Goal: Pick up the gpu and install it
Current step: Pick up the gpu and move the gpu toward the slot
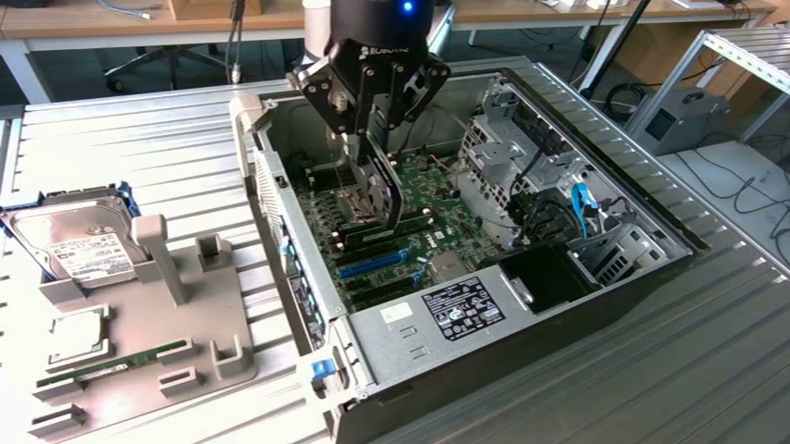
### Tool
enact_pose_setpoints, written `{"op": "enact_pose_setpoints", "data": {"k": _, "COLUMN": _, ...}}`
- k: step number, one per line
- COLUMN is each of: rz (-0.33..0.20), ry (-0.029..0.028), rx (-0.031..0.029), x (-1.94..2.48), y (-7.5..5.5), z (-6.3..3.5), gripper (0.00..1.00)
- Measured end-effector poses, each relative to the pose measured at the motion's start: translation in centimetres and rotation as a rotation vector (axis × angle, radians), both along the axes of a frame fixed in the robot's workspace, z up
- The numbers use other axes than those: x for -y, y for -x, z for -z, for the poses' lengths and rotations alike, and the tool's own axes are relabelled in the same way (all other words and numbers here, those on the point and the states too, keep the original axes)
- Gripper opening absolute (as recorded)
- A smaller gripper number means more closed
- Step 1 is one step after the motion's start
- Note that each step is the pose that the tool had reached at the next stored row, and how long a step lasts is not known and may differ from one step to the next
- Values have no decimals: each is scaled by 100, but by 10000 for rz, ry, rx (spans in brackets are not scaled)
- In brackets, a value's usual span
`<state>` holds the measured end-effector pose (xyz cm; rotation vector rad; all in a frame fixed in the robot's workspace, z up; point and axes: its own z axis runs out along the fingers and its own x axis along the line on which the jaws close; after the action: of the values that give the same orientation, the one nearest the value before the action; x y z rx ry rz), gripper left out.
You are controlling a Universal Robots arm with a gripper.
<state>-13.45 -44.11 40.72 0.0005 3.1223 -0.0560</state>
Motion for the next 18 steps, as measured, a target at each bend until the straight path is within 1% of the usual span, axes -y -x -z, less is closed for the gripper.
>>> {"op": "enact_pose_setpoints", "data": {"k": 9, "rz": 0, "ry": 19, "rx": 1, "x": 0, "y": -49, "z": 55, "gripper": 26}}
{"op": "enact_pose_setpoints", "data": {"k": 18, "rz": 0, "ry": 22, "rx": 0, "x": 0, "y": -89, "z": 96, "gripper": 26}}
